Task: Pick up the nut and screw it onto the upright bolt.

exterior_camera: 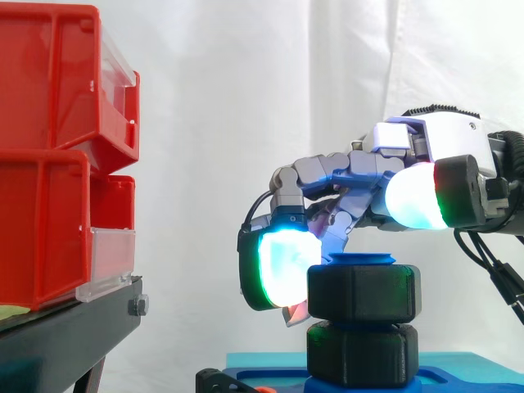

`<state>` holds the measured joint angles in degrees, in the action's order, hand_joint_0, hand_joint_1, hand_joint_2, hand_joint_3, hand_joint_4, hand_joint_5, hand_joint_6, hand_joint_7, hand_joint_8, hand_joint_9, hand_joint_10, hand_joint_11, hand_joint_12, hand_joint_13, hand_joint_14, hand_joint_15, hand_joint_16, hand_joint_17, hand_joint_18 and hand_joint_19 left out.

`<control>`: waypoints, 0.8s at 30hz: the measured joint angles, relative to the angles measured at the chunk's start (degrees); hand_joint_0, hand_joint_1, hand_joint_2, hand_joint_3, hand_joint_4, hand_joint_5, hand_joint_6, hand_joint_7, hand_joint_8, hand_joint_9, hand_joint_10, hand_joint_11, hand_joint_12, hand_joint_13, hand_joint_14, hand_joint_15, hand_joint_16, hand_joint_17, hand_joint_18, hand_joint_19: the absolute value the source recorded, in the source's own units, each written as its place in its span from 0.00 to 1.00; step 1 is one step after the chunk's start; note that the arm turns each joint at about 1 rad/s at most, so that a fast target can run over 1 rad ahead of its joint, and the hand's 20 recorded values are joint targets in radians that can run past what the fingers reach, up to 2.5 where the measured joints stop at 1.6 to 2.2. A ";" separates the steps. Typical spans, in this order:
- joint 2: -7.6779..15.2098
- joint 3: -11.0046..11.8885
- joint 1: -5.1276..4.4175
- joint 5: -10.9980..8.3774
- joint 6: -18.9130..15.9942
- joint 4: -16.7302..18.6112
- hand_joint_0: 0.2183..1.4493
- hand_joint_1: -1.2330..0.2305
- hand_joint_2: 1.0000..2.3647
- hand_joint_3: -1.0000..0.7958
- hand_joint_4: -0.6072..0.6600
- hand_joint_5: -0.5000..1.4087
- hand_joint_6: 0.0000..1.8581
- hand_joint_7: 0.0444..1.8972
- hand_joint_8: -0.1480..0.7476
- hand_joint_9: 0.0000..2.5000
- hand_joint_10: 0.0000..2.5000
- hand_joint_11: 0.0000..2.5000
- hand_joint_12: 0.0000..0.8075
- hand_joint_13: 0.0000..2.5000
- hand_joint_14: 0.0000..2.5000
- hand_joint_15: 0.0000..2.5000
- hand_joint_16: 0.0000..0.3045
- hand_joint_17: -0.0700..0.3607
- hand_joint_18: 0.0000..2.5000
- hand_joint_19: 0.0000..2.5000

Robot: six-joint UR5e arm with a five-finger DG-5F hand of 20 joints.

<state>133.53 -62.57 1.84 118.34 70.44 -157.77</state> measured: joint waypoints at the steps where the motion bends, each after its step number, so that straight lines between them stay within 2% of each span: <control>1: 0.00 0.00 0.11 0.14 -0.01 0.09 0.27 0.64 0.00 0.28 0.56 0.28 0.28 0.81 0.45 0.37 0.00 0.00 0.24 0.30 0.00 0.00 0.03 0.21 0.14 0.00; 13: -0.02 0.03 1.45 2.06 0.03 0.84 0.27 0.63 0.00 0.28 0.56 0.29 0.34 0.64 0.43 0.47 0.00 0.00 0.21 0.34 0.00 0.00 0.02 0.19 0.18 0.00; 24: -0.03 1.49 2.41 3.56 0.01 0.08 0.27 0.61 0.00 0.28 0.56 0.30 0.34 0.64 0.33 0.57 0.00 0.00 0.16 0.38 0.00 0.00 0.01 0.18 0.23 0.00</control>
<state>133.51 -61.08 4.25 121.90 70.45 -157.69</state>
